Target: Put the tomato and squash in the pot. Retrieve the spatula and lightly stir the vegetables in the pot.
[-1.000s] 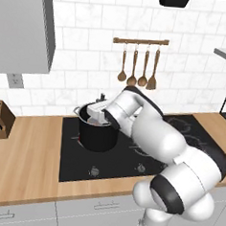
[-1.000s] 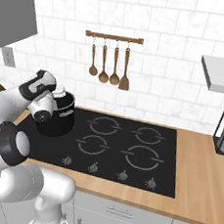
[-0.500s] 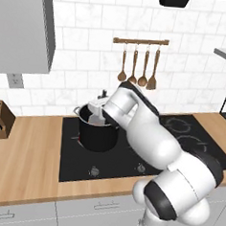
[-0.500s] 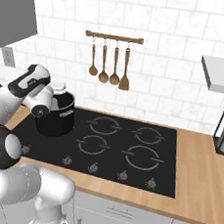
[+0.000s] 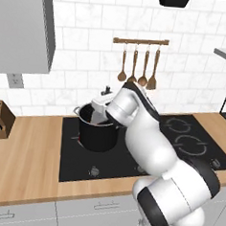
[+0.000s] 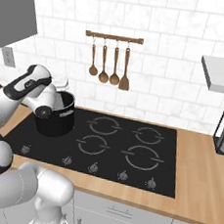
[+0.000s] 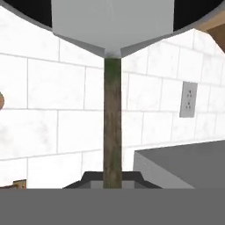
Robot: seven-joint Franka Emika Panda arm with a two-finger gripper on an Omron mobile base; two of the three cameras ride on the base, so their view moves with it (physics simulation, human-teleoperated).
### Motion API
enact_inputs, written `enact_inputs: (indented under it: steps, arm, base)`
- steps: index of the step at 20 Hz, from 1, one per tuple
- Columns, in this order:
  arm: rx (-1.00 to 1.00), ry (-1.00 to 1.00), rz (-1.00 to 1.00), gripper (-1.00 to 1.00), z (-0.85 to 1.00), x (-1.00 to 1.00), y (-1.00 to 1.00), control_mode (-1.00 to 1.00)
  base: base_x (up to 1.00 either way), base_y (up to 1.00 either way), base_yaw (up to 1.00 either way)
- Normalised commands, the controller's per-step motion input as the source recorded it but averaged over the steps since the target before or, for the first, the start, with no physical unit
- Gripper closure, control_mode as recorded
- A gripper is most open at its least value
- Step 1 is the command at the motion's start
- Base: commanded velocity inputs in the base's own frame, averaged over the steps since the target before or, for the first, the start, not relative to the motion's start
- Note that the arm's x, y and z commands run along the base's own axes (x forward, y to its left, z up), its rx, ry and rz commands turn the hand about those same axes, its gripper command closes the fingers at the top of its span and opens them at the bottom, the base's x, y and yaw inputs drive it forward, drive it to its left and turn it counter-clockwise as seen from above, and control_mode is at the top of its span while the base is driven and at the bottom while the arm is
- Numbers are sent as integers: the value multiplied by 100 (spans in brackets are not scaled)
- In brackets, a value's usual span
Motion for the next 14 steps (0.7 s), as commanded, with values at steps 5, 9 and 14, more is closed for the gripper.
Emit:
enact_inputs:
  steps: [5,9,14]
  arm:
    - [-1,-26,0,100,-2,0,0,-100]
    - [-4,-21,0,100,-1,0,0,-100]
    - [0,-12,0,100,-4,0,0,-100]
  base:
    - [0,0,0]
    - [0,0,0]
    - [0,0,0]
